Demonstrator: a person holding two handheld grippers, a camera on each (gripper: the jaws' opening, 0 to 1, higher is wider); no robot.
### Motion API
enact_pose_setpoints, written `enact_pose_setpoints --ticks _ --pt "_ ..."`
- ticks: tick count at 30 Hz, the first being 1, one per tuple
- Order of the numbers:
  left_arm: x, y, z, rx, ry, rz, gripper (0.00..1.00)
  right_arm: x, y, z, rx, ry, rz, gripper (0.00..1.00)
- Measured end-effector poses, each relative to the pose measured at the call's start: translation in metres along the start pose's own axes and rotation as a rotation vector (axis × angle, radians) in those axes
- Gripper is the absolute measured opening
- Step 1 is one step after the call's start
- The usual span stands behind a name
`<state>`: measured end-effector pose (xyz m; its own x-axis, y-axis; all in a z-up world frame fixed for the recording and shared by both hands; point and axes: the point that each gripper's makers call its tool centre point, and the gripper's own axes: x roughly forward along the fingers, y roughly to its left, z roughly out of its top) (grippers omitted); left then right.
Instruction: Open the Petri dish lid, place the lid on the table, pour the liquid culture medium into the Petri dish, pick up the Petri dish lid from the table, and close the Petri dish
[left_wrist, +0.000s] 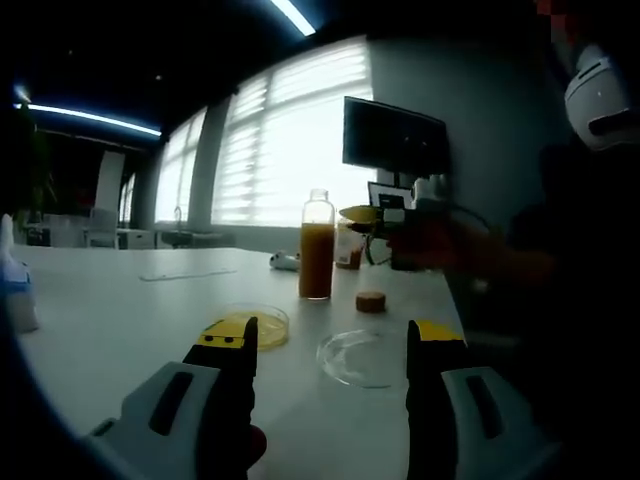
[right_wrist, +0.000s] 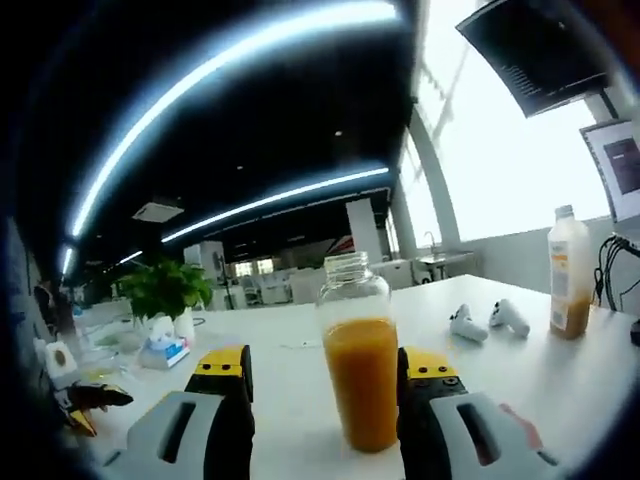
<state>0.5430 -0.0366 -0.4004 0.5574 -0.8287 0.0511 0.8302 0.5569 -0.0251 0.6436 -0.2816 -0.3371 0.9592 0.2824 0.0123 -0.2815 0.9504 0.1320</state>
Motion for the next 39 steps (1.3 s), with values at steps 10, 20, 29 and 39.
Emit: enact_pose_setpoints --ticks 10,20,29,39 --pt "0.0 0.001 -0.001 0.002 0.003 0.005 0.51 -0.021 -0.013 -0.026 -0.067 0.091 -0.009 0.5" --pt "0.0 0.003 -0.002 0.003 0.007 0.011 0.51 -0.038 0.001 -0.043 -0.089 0.155 -0.018 0.49" --pt "0.001 0.004 -0.004 0.005 0.019 0.014 0.51 -0.038 0.026 -0.077 -0.139 0.237 0.046 0.48" --pt "0.001 0.004 -0.004 0.007 0.016 0.01 0.51 -0.04 0.022 -0.108 -0.191 0.357 0.032 0.42"
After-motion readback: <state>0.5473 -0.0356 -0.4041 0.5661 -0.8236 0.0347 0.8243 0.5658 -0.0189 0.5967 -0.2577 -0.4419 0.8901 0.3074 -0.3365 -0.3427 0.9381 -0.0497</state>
